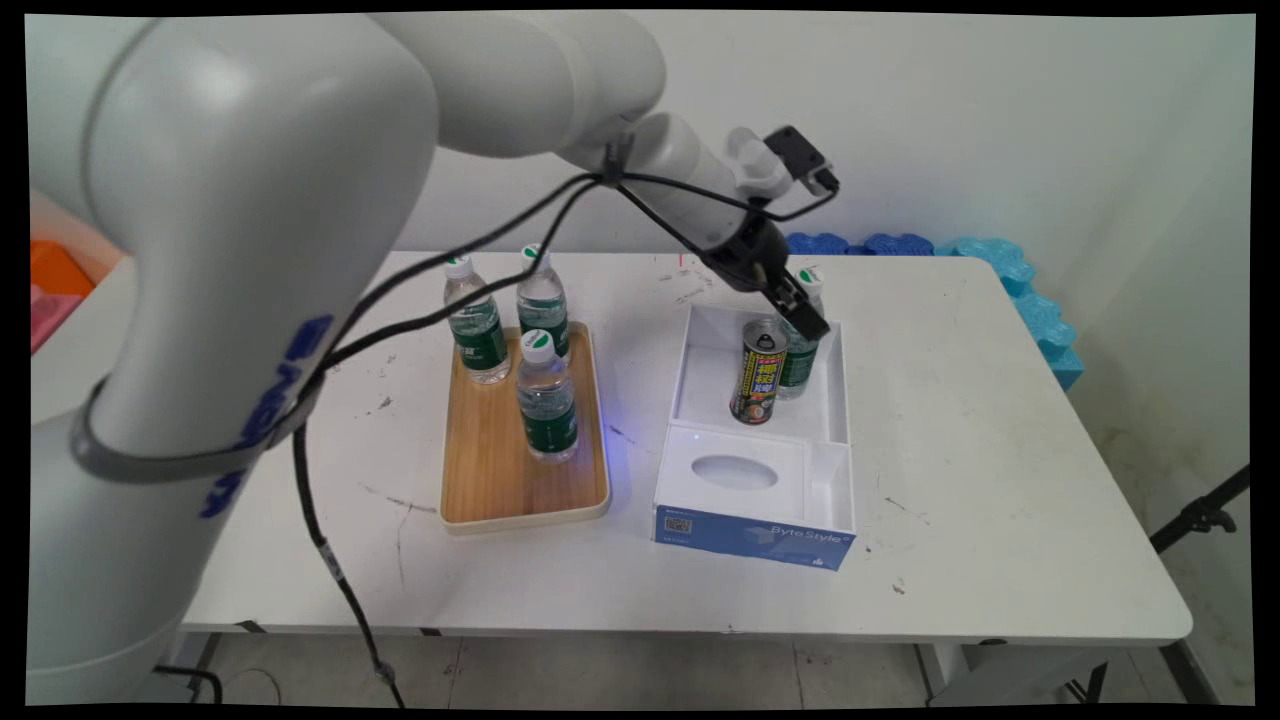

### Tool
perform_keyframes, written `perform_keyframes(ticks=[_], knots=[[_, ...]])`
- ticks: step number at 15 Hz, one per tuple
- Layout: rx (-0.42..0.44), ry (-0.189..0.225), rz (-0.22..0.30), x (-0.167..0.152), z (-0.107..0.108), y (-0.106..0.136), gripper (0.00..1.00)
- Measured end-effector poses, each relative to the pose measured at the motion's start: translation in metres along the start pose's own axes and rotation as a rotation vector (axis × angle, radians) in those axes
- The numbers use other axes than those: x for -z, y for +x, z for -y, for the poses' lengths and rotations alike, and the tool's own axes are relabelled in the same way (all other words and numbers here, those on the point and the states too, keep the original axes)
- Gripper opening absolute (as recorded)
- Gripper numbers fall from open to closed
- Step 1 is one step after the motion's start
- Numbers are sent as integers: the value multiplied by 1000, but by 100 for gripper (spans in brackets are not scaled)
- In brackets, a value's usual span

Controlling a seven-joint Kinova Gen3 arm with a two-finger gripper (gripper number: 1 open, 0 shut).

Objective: Pick up the green bottle from the white box, then place the picked object on the tray

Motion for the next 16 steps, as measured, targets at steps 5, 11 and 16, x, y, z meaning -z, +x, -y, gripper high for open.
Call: perform_keyframes(ticks=[5,11,16], knots=[[4,-11,6,-24,-2,3,100],[1,-11,6,-25,-10,8,0],[-1,-13,5,-22,-15,10,0]])
